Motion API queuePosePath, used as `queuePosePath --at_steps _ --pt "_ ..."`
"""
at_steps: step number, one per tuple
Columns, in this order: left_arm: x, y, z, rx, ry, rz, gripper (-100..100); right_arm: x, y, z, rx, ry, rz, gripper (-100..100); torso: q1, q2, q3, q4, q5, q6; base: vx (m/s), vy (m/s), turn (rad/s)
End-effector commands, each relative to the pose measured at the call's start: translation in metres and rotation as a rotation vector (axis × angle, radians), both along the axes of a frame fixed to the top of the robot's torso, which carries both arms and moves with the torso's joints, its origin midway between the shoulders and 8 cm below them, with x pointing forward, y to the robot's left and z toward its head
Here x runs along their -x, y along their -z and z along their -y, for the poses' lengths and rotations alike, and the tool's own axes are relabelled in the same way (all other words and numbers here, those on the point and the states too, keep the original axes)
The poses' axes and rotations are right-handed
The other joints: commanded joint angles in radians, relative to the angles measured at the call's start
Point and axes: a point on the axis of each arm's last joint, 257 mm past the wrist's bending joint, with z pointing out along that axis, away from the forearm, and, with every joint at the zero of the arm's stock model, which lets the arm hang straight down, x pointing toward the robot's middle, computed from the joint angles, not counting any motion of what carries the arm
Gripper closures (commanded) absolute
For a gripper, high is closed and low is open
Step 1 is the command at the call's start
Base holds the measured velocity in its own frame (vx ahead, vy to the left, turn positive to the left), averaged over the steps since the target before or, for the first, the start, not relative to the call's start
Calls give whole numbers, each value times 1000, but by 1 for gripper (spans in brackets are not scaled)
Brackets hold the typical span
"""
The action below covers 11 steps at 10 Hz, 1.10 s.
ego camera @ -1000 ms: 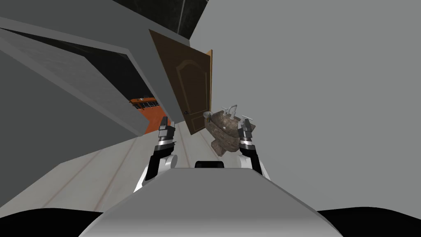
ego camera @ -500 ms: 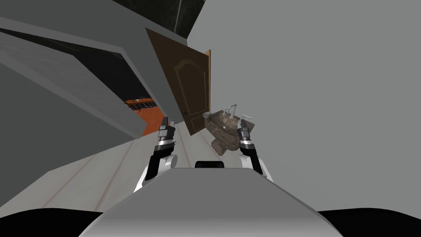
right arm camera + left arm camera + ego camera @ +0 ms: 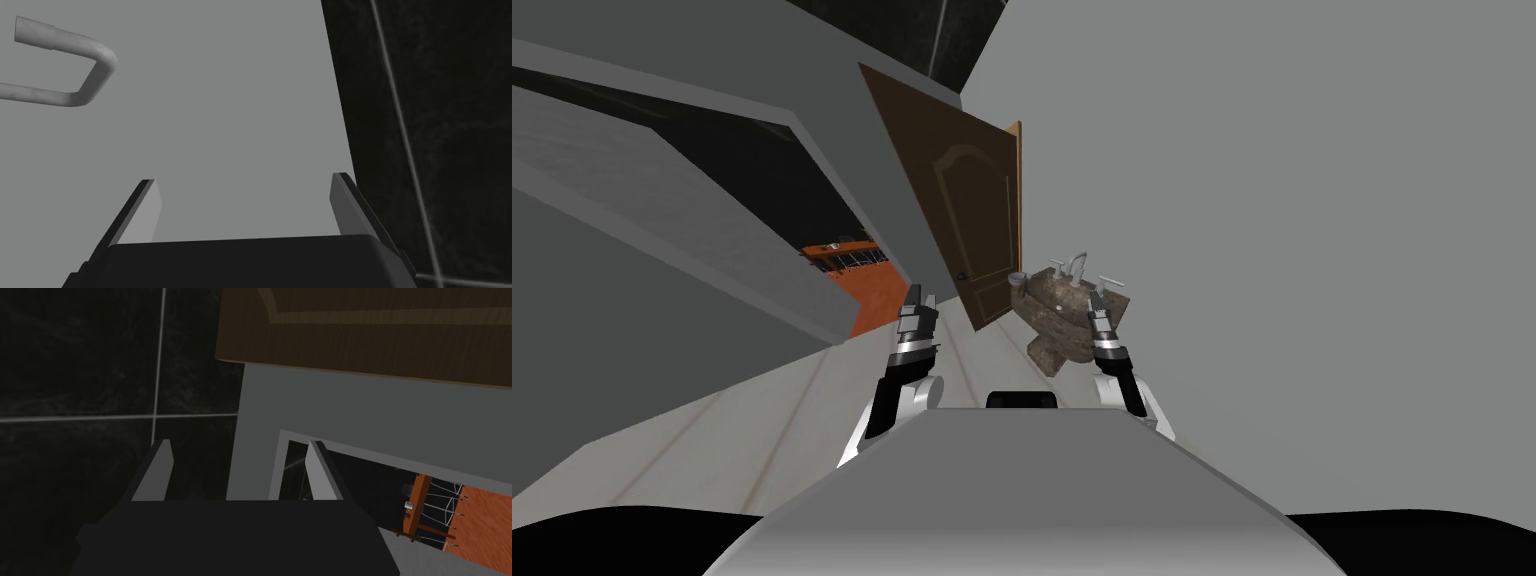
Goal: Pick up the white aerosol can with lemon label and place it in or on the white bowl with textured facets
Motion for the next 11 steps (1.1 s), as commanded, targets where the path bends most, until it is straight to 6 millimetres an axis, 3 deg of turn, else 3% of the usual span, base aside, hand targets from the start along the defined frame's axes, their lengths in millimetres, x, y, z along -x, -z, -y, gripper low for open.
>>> queuePosePath --at_steps 1,11 --pt "0 0 0 0 0 0 0 -5 5 -1 67 24 2 -100 0 0 0 0 0 0 12 106 -100" --pt "0 0 0 0 0 0 0 -42 52 7 511 212 -26 -100 2 -3 -2 -1 1 0 26 133 -89"
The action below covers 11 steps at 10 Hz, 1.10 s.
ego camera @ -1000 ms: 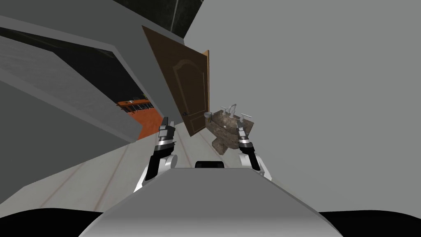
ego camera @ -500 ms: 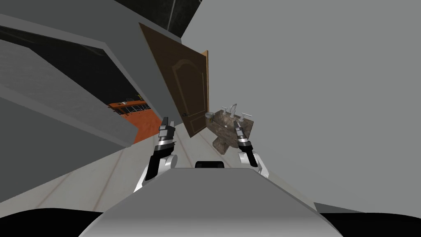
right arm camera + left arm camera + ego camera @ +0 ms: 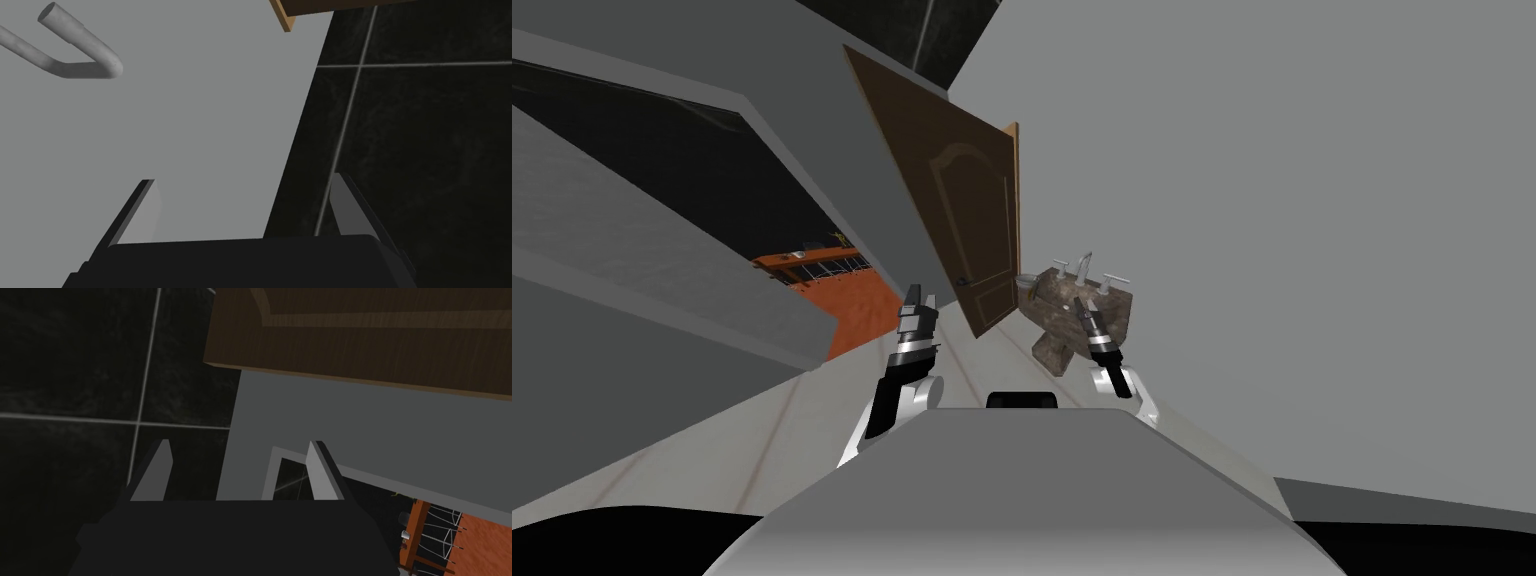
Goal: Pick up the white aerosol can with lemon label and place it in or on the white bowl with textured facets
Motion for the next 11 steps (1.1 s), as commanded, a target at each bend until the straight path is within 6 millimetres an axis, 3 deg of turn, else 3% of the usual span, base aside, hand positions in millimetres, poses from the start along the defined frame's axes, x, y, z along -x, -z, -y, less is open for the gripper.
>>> queuePosePath --at_steps 1,11 --pt "0 0 0 0 0 0 0 -8 10 6 76 36 -11 -100 0 0 0 0 0 0 75 158 -72" --pt "0 0 0 0 0 0 0 -40 80 36 416 212 -124 -100 -2 -4 -2 -1 0 0 89 147 -41"
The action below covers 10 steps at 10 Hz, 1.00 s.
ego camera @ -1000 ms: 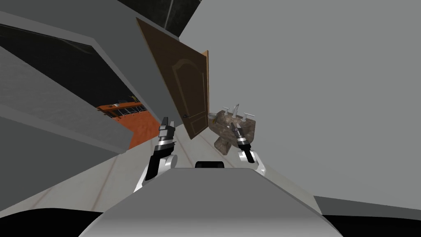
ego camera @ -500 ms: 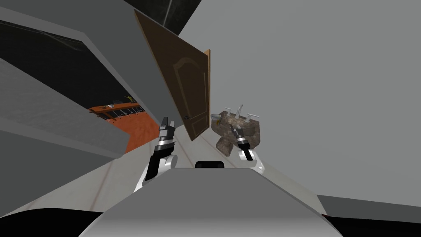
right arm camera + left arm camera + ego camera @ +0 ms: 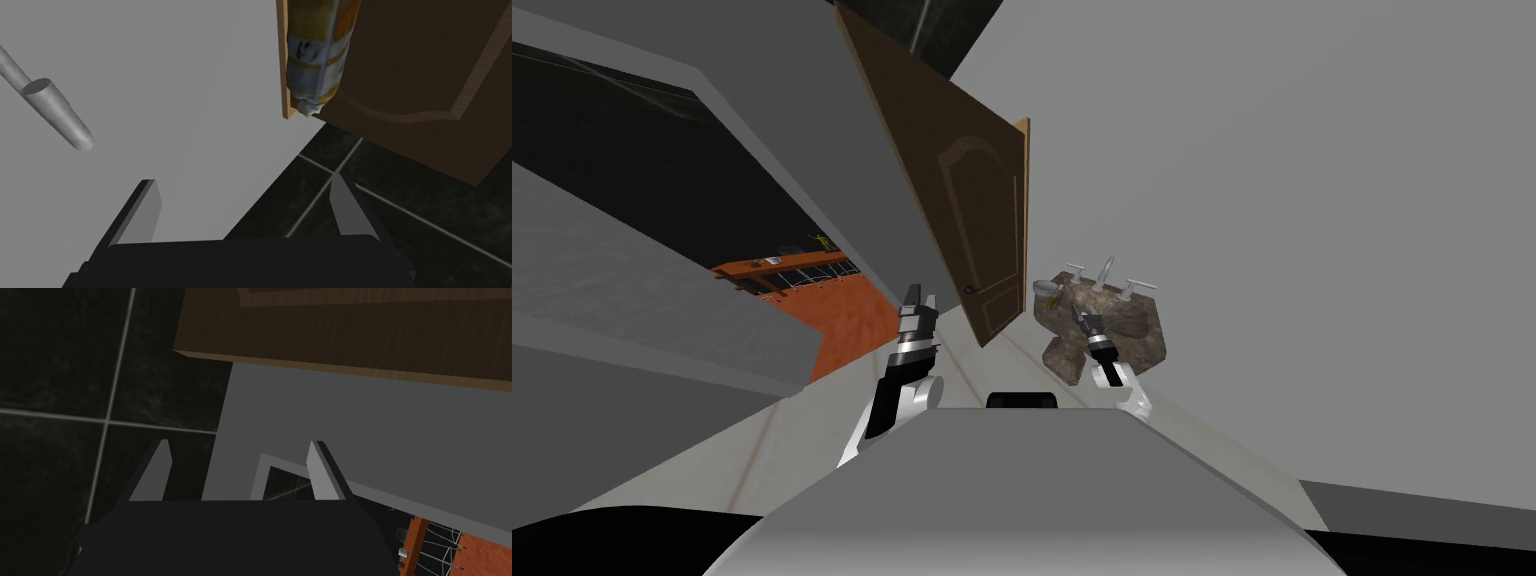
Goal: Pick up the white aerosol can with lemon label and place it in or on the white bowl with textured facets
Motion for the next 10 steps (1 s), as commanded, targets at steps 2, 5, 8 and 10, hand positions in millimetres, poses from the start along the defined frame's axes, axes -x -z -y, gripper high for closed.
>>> queuePosePath --at_steps 2,5,8,10 --pt "0 0 0 0 0 0 0 -6 16 4 53 32 -28 -100 -1 0 0 0 0 0 93 110 -9" --pt "0 0 0 0 0 0 0 -14 35 1 93 66 -61 -100 1 -1 -1 0 0 0 133 135 10" --pt "0 0 0 0 0 0 0 -19 22 6 87 67 -51 -100 -7 5 3 1 -1 0 37 23 15" --pt "0 0 0 0 0 0 0 -21 21 5 87 67 -49 -100 -9 5 3 1 -2 0 28 0 32"
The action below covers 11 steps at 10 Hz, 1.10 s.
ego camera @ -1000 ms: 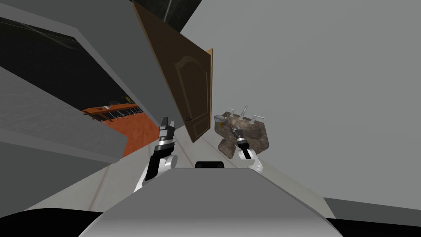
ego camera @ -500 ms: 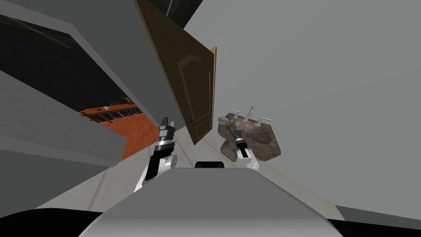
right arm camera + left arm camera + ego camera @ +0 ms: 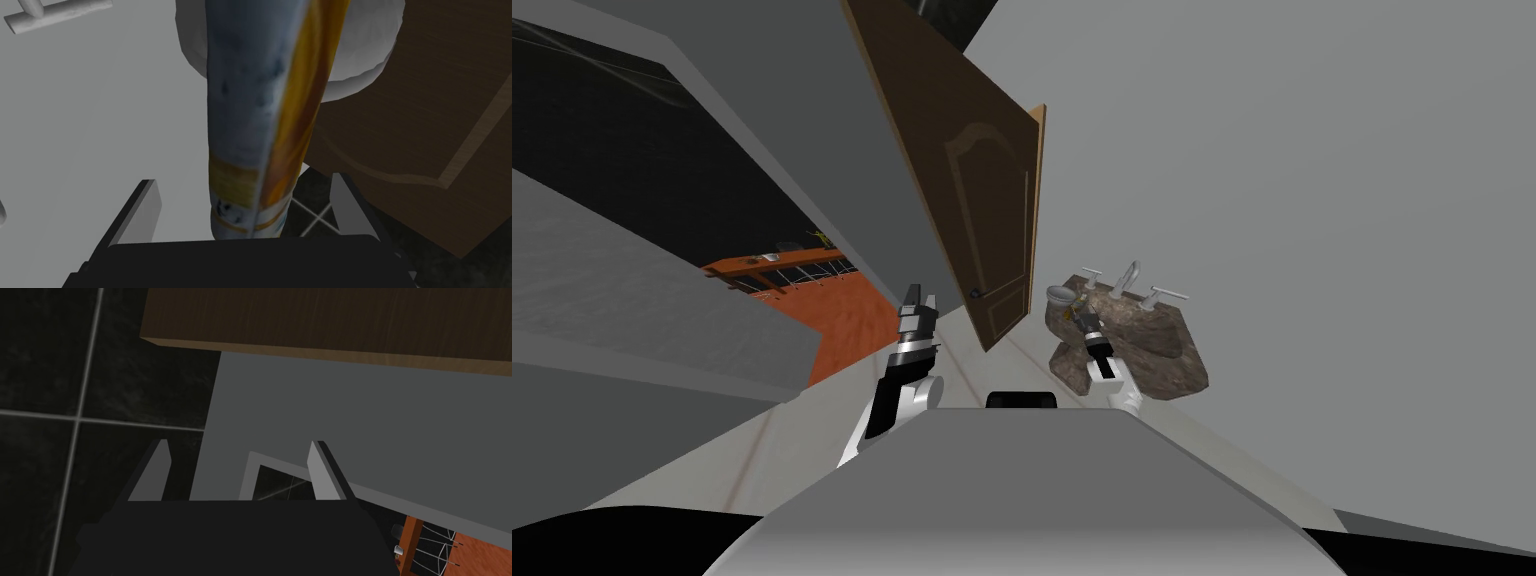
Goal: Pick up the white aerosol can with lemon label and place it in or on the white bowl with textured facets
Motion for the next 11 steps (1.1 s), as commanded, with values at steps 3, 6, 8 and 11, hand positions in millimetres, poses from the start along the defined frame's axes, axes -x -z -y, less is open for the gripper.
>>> queuePosePath --at_steps 3,6,8,11 --pt "0 0 0 0 0 0 0 0 0 0 -3 -1 0 100 0 1 1 0 0 0 0 0 0" --pt "0 0 0 0 0 0 0 0 0 -1 -1 -1 1 0 0 1 1 0 0 0 0 0 0" --pt "0 0 0 0 0 0 0 2 1 -2 -1 -5 3 100 -1 3 1 -2 -1 2 -13 -2 -39" --pt "0 0 0 0 0 0 0 4 -11 -4 8 -29 20 100 -1 9 4 -1 -1 3 -100 8 -39"
